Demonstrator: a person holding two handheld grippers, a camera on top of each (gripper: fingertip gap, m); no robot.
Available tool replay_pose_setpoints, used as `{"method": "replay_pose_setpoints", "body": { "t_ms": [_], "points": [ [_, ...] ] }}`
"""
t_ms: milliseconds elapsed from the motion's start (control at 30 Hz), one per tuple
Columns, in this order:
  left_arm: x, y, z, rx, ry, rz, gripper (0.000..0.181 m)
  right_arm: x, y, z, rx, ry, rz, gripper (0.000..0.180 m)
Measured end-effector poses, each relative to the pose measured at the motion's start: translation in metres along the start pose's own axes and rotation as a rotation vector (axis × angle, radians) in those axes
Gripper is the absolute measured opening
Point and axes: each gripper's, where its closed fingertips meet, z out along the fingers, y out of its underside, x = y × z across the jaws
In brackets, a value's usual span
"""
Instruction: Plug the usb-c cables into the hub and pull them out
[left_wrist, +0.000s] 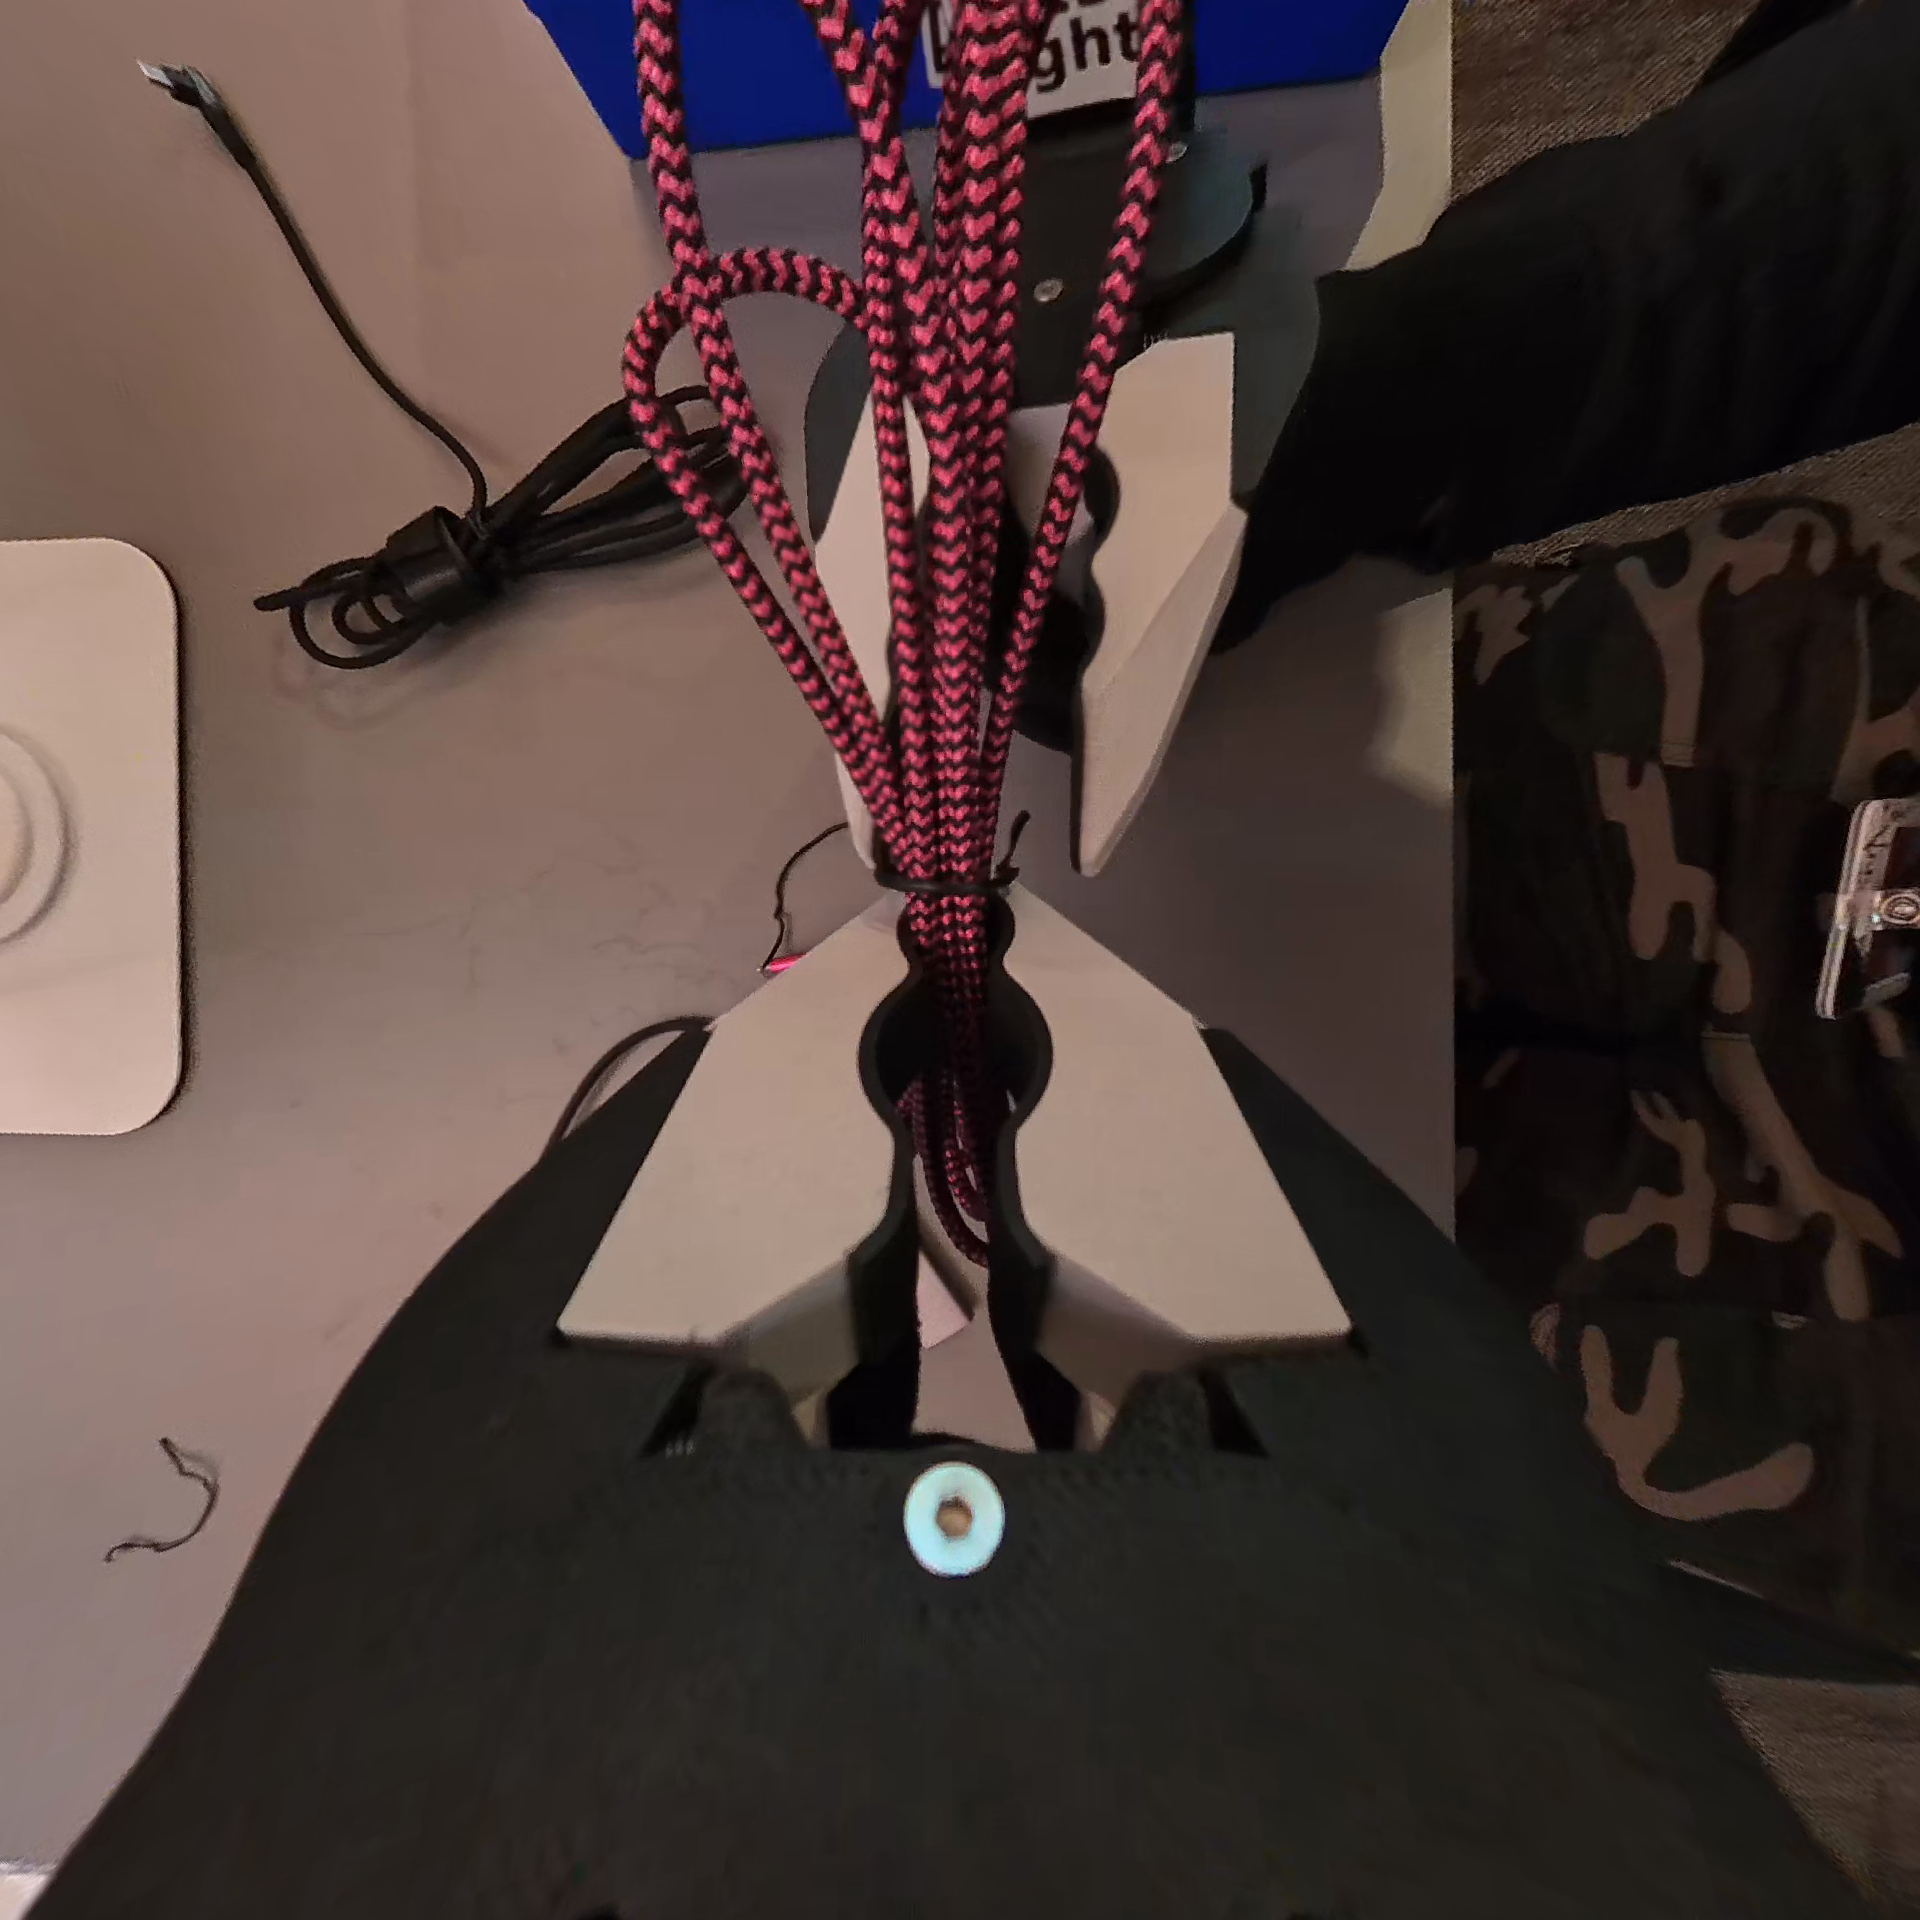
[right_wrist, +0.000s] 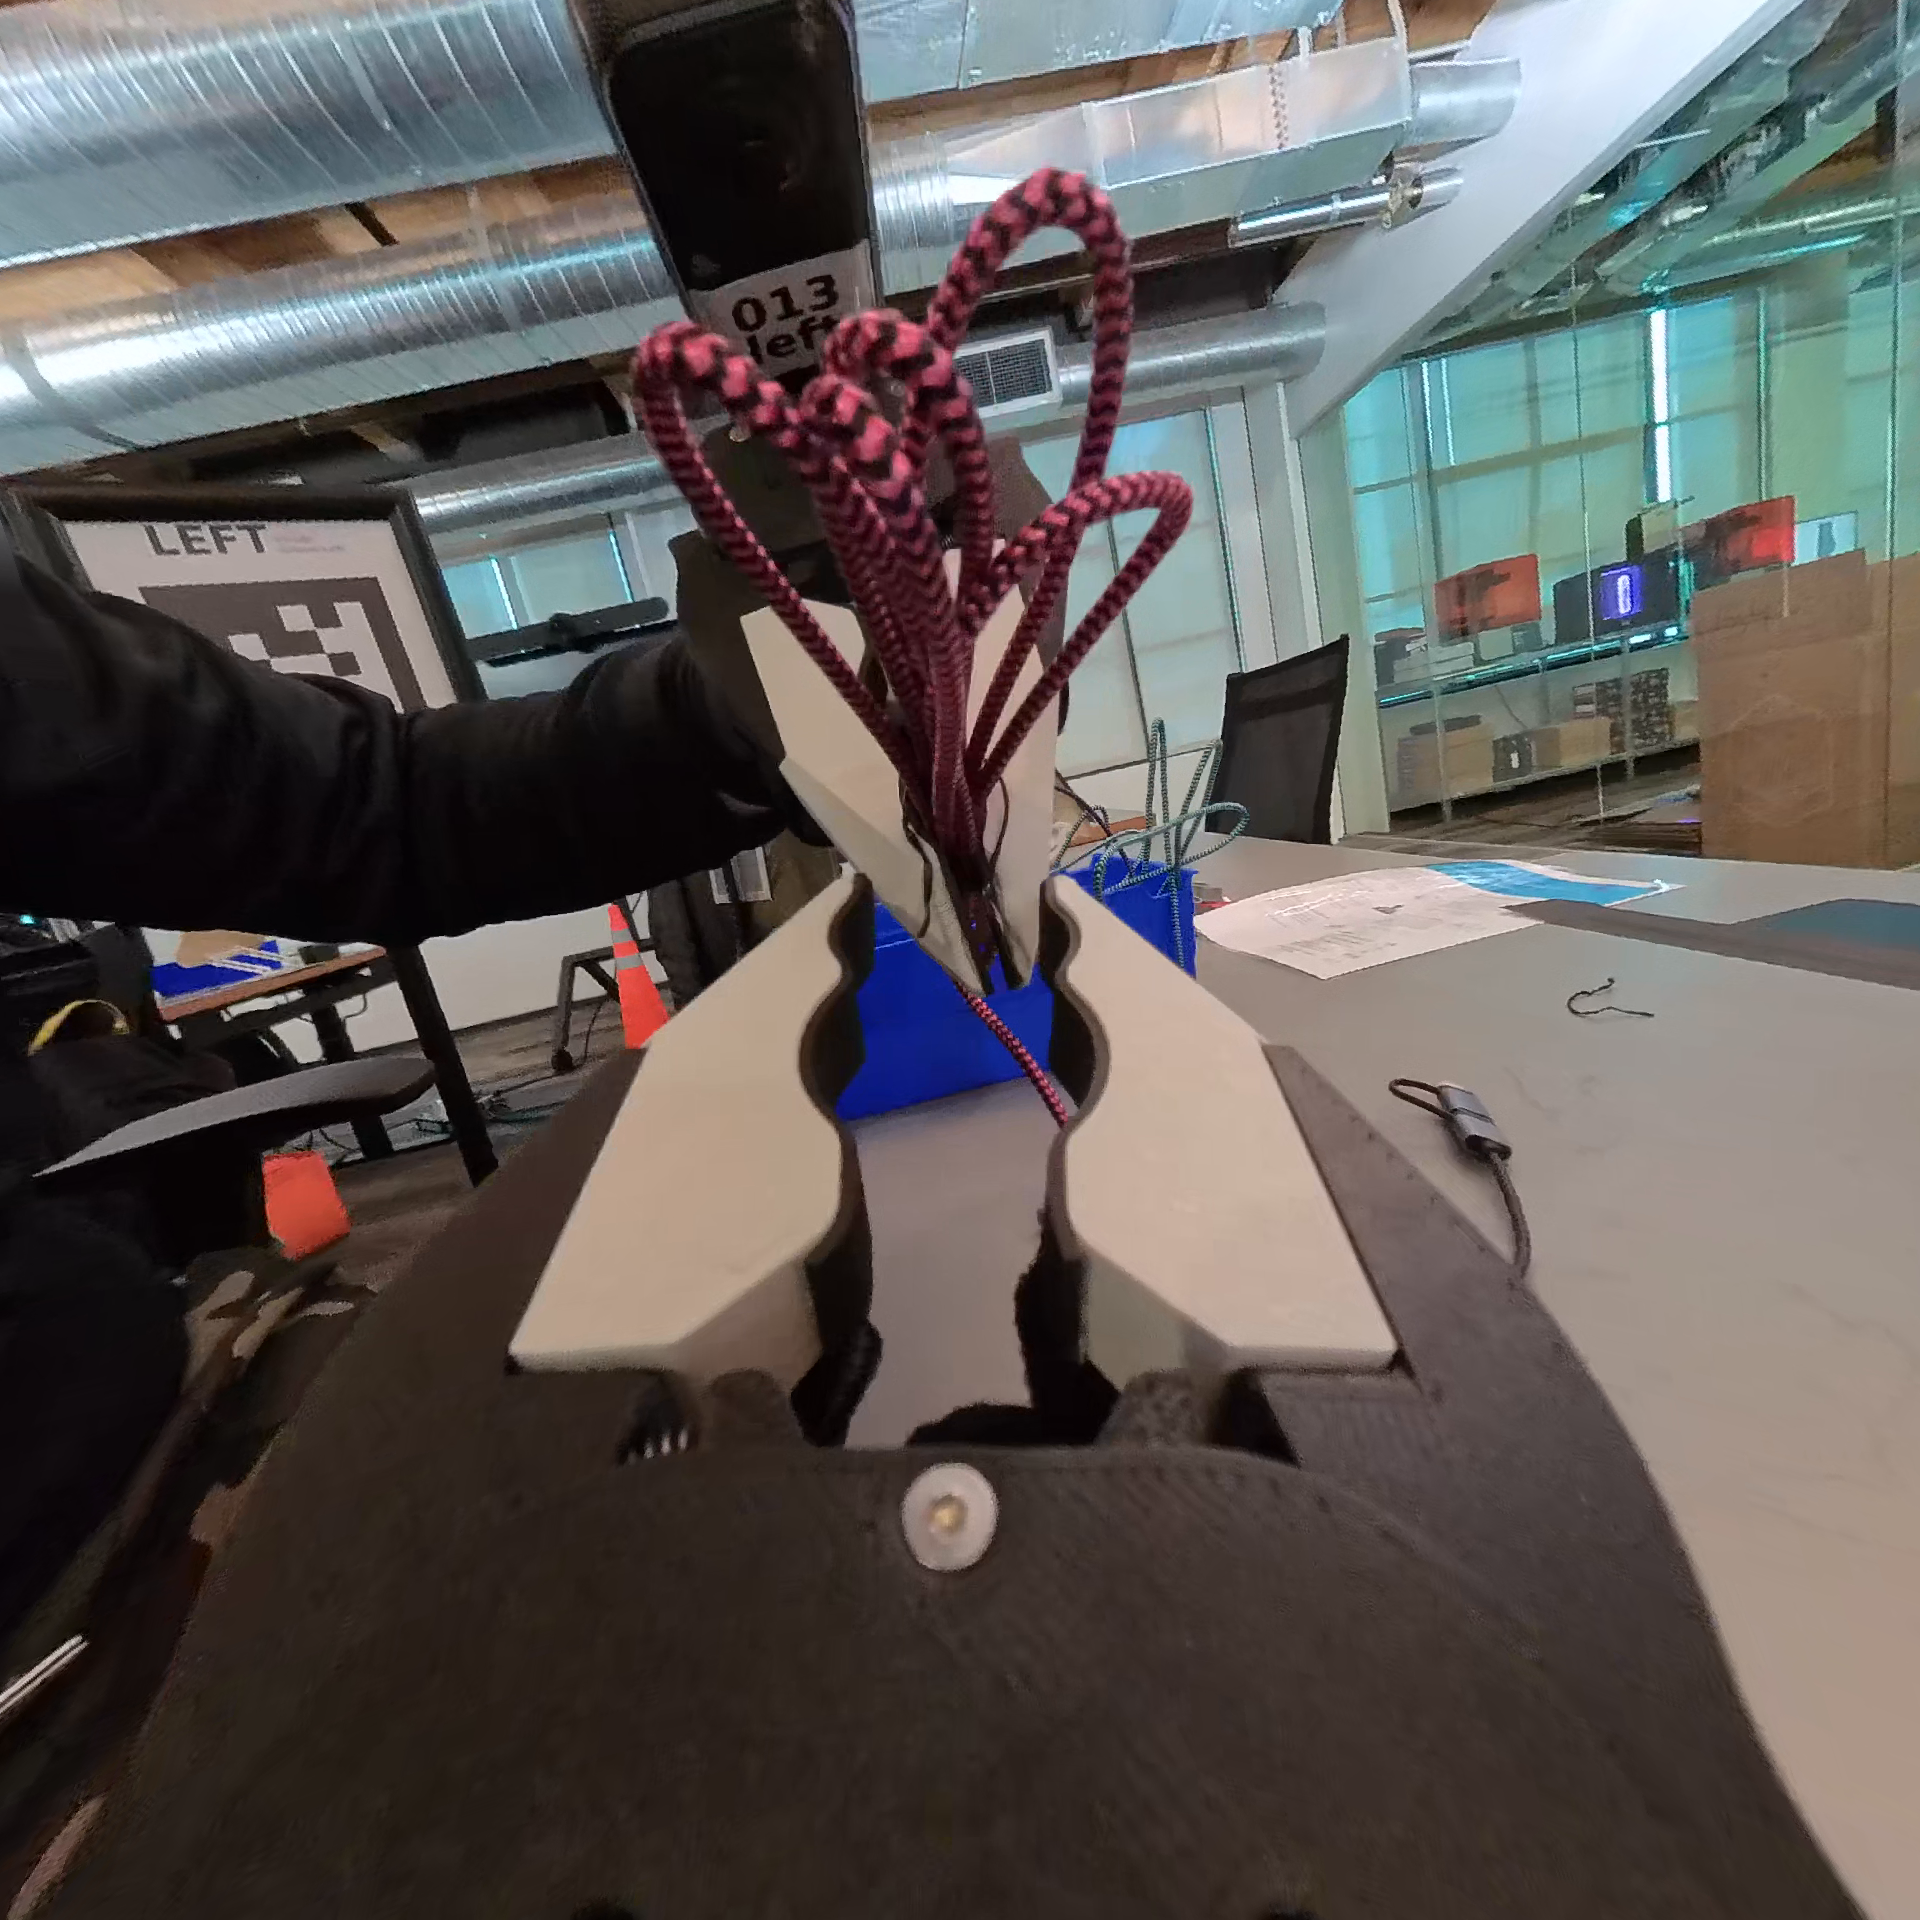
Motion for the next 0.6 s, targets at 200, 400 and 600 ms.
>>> {"method": "replay_pose_setpoints", "body": {
  "t_ms": [200,400,600],
  "points": [
    [-0.0010,-0.0036,0.0017,0.007,-0.012,0.009,0.001,0.0015,-0.0005,-0.0014,0.009,0.003,-0.002,0.019],
    [-0.0016,-0.0058,0.0030,0.003,-0.033,0.022,0.001,0.0035,-0.0020,-0.0044,0.016,0.021,-0.011,0.013],
    [-0.0032,-0.0045,0.0026,-0.003,-0.047,0.028,0.001,0.0011,-0.0012,-0.0044,0.011,0.013,-0.024,0.002]
  ]
}}
